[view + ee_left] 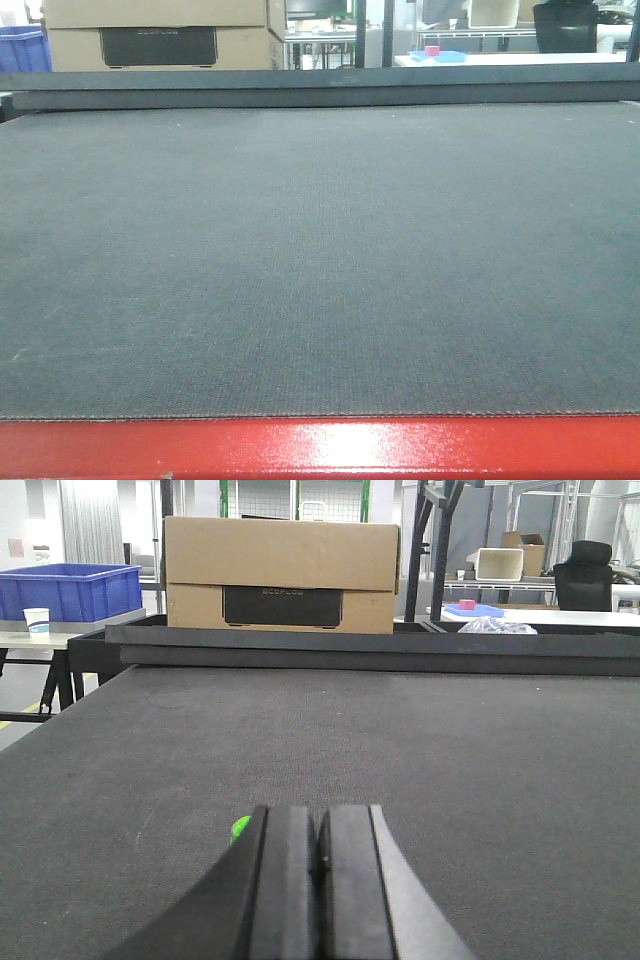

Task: Grab block from conveyor and place in blue bin
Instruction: 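Lower left gripper toward green brick and right gripper toward blue brick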

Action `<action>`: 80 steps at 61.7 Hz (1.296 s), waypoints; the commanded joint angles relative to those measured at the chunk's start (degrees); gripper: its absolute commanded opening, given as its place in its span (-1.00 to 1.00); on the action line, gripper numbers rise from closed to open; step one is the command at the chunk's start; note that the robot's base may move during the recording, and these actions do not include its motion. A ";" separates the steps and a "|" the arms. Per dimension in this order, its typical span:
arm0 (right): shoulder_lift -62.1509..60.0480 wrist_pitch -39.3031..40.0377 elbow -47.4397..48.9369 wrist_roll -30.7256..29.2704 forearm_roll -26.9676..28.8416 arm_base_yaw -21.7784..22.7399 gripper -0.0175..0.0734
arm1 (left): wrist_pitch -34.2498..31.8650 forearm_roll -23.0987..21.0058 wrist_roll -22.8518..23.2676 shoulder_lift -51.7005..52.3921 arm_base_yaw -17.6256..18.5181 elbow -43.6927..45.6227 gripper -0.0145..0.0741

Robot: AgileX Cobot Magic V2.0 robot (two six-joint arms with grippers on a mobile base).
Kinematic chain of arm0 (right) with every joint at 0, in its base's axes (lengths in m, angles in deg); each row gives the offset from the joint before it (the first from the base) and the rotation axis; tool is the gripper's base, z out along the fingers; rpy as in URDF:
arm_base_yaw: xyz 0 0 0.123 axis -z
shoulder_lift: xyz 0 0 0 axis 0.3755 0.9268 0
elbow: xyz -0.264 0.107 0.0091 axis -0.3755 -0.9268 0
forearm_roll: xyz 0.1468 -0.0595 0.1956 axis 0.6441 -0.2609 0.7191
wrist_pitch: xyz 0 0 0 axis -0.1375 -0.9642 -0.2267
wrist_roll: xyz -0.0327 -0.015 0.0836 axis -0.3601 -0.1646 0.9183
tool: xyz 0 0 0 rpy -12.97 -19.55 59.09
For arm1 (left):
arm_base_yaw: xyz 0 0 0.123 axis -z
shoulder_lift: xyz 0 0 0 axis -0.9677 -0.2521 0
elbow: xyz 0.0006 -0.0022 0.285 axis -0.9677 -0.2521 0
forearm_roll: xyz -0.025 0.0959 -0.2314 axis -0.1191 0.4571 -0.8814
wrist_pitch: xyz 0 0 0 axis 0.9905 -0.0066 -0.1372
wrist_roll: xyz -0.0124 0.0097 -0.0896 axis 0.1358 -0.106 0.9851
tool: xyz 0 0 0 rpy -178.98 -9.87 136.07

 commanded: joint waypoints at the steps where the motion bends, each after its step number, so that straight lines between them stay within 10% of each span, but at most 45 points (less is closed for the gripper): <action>1: -0.23 1.26 0.00 -0.20 0.12 0.20 -0.97 | -1.11 -0.28 0.08 0.29 0.36 0.13 -0.92; 56: -0.23 9.28 0.84 -0.20 0.12 0.20 -0.97 | 0.31 -0.28 0.08 0.29 0.35 3.79 -0.92; 80: 6.05 -23.10 28.47 -0.20 0.12 0.20 -0.97 | 25.83 -0.28 0.08 -10.67 0.35 32.48 -0.92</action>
